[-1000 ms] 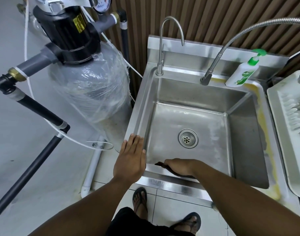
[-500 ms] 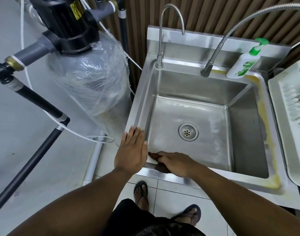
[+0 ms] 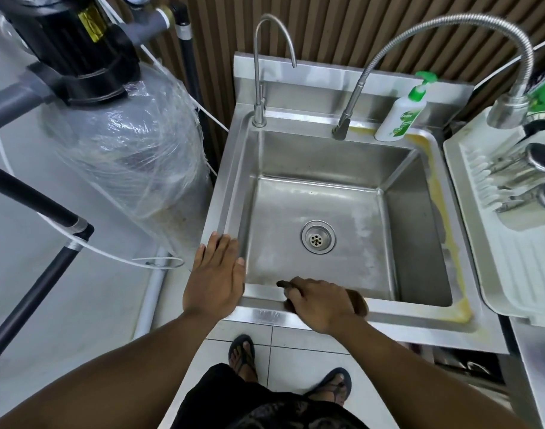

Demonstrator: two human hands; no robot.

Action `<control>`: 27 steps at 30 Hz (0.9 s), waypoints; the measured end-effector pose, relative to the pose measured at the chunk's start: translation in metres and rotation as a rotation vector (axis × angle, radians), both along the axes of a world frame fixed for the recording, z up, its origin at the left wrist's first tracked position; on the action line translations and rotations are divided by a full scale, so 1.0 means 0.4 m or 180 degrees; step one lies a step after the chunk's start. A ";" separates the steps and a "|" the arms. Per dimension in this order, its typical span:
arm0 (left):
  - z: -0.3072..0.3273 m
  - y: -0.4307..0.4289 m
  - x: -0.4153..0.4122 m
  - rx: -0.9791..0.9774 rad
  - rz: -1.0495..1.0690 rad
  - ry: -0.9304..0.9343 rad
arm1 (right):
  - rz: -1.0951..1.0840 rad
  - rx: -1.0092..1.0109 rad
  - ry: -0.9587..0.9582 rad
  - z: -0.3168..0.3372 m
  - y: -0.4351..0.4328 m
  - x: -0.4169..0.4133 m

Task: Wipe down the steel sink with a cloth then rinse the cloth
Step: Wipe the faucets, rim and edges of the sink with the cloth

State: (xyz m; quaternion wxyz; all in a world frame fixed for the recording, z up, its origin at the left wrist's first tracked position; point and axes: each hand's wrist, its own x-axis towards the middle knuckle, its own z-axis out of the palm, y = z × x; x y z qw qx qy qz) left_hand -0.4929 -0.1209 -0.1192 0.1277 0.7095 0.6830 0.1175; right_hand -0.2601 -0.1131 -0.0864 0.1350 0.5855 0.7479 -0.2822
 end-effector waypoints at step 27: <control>0.028 0.002 0.081 0.0070 -0.0266 0.0496 | -0.0593 0.0977 -0.0052 -0.045 -0.229 0.195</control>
